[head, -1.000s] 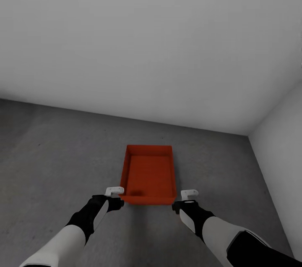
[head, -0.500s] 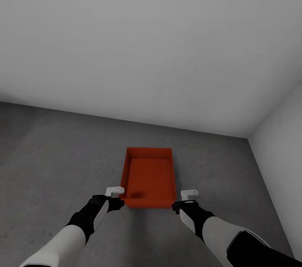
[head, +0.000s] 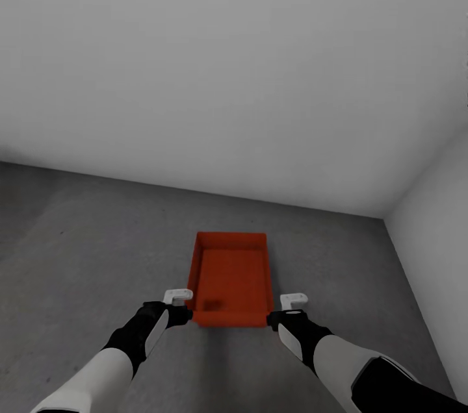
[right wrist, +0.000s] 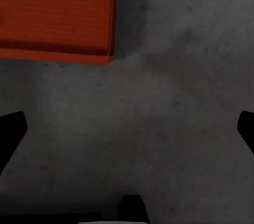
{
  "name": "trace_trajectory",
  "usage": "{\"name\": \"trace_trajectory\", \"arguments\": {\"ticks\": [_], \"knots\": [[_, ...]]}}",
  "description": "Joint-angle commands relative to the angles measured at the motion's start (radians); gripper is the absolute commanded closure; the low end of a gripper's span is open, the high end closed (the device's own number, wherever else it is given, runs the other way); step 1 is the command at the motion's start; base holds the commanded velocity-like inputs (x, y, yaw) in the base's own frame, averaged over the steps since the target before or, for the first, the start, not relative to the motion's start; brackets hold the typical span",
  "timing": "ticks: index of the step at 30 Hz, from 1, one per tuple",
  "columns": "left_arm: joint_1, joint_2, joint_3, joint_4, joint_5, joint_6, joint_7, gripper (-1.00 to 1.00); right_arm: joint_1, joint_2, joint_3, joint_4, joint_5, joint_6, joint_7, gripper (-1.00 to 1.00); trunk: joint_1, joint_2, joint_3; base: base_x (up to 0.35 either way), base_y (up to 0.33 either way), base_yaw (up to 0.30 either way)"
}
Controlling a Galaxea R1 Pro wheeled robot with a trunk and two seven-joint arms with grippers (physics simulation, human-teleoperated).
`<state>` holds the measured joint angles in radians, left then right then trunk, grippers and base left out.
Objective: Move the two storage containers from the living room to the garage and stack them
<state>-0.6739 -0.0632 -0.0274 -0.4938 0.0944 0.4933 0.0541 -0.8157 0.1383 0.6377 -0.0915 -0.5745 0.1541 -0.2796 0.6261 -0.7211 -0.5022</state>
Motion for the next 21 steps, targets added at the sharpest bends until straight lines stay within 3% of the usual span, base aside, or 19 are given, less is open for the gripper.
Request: {"name": "trace_trajectory", "arguments": {"ticks": [1,21], "knots": [[0.0,0.0,-0.003,-0.002,0.01,0.006,0.006,-1.0,0.0,0.0,0.009,-0.002,-0.005,0.007,-0.006,-1.0,0.0,-0.001,0.001,0.0,0.0,0.0],[0.0,0.0,-0.003,-0.002,0.01,0.005,0.006,-1.0,0.0,-0.001,0.008,-0.002,-0.005,0.007,-0.006,-1.0,0.0,-0.001,0.032,0.0,0.0,0.0]]}}
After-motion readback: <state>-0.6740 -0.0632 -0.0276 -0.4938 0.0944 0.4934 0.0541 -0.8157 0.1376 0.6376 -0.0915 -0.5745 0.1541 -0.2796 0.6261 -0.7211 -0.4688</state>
